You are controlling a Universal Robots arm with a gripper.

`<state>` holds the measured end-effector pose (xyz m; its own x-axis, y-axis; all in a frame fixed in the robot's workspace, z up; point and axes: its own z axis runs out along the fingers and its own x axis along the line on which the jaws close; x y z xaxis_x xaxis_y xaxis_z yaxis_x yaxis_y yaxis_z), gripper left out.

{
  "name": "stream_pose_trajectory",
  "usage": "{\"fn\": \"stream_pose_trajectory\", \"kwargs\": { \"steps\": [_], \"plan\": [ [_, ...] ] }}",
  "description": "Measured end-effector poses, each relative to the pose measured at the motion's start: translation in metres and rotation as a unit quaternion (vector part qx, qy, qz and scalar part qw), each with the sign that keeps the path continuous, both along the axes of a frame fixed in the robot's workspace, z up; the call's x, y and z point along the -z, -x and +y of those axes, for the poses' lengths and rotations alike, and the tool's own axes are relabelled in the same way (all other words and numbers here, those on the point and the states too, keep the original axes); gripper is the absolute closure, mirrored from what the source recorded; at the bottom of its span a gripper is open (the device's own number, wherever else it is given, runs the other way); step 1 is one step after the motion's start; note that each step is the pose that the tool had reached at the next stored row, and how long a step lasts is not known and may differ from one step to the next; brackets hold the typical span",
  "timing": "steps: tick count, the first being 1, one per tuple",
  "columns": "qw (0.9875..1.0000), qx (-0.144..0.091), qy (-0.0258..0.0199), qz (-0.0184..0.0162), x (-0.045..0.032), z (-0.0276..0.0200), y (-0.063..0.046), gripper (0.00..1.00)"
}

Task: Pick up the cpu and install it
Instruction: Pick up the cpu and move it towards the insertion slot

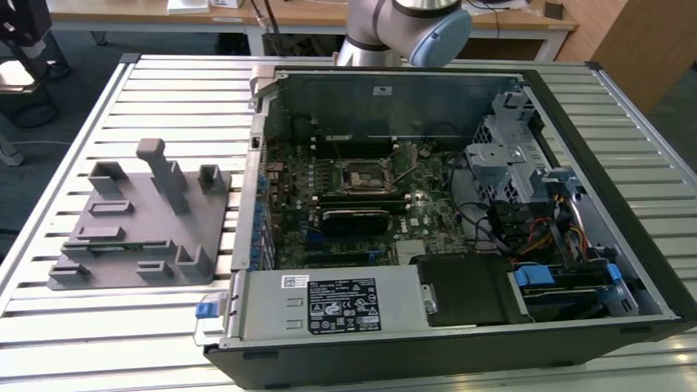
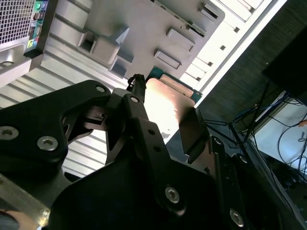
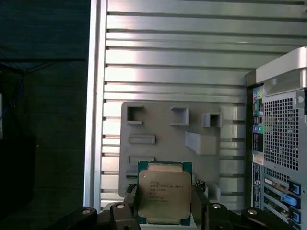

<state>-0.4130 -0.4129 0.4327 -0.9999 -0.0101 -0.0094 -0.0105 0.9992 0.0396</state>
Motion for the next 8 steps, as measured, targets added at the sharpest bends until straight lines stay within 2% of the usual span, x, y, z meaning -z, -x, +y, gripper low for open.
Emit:
{"fn": "stream_pose_trajectory", "kwargs": {
  "steps": [8],
  "plan": [
    [1.0000, 0.000, 0.0000, 0.0001, 0.0000, 0.0000, -0.0071, 0.47]
  ]
}}
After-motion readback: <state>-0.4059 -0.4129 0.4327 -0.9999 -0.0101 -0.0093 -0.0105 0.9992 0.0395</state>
